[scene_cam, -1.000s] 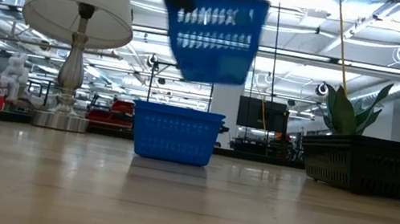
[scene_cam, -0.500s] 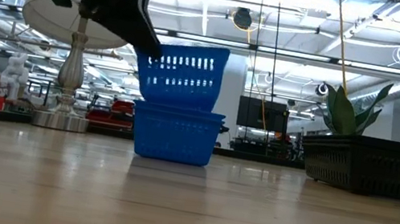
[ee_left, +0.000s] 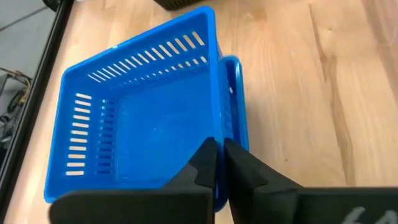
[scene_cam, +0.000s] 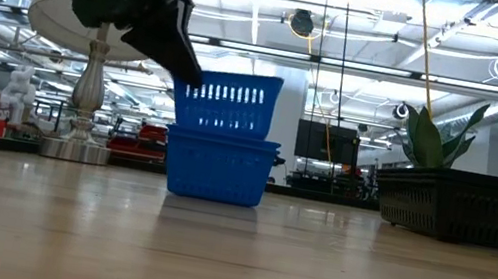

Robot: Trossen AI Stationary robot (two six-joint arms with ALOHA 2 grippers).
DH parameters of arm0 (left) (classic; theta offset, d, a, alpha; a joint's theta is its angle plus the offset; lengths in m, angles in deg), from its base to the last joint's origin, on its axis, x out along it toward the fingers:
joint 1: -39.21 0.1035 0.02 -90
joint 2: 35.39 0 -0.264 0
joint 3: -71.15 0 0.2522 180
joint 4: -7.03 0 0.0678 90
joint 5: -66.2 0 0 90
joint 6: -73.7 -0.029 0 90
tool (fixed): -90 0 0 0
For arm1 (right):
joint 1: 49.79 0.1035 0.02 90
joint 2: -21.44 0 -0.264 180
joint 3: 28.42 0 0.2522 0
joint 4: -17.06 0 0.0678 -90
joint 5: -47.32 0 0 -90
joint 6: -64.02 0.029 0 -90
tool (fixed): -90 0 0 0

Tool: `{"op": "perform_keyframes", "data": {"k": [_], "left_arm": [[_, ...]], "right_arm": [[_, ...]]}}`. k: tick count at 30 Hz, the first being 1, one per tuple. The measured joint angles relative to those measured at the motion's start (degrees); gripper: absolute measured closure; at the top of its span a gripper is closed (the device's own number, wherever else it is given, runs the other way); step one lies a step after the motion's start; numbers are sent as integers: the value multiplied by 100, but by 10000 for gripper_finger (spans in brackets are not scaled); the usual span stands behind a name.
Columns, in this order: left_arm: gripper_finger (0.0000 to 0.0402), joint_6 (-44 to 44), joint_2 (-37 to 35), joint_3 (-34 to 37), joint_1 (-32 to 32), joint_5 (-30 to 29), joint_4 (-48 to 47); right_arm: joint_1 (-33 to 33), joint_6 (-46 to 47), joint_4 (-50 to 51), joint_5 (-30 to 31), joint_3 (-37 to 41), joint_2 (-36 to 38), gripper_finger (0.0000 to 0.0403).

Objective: Stack baskets by color
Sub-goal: Stack the right blue bin on the left blue bin, then return to Home Position

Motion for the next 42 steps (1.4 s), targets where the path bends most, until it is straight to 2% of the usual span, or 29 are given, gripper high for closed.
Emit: {"op": "perform_keyframes", "data": {"k": [8, 15, 19, 22, 24, 27, 30, 33, 34, 37, 42], "left_arm": [[348, 98, 0, 128, 27, 33, 90], [257, 108, -1, 128, 29, 35, 394], [209, 174, -260, 112, 29, -26, 452], [200, 298, -639, 102, 29, -98, 531], [207, 256, -965, 102, 29, -109, 564], [235, -74, -1444, 117, 25, -111, 650], [293, -403, -1835, 375, 34, 206, 971], [372, -591, -2241, 816, 33, 365, 1466], [386, -607, -2391, 987, 34, 361, 1641], [388, -652, -2881, 1537, 52, 333, 2136], [398, -740, -3684, 2317, 228, 435, 2511]], "right_arm": [[-1, -1, 0, 0, 0, 0, 264], [-2, -2, -35, 19, 72, 0, 266], [-34, -46, -169, 217, 477, 175, 291], [-210, -249, -766, 256, 1045, 592, 327], [-386, -701, -1582, 57, 1614, 986, 355], [-799, -1514, -2982, -709, 2621, 1706, 393], [-1299, -2066, -4111, -1391, 3580, 2483, 395], [-1789, -2408, -4753, -1969, 4351, 3238, 396], [-1948, -2519, -4926, -2215, 4580, 3468, 399], [-2405, -2714, -5286, -2901, 5195, 4114, 401], [-3053, -2876, -5451, -3438, 5904, 4941, 402]]}}
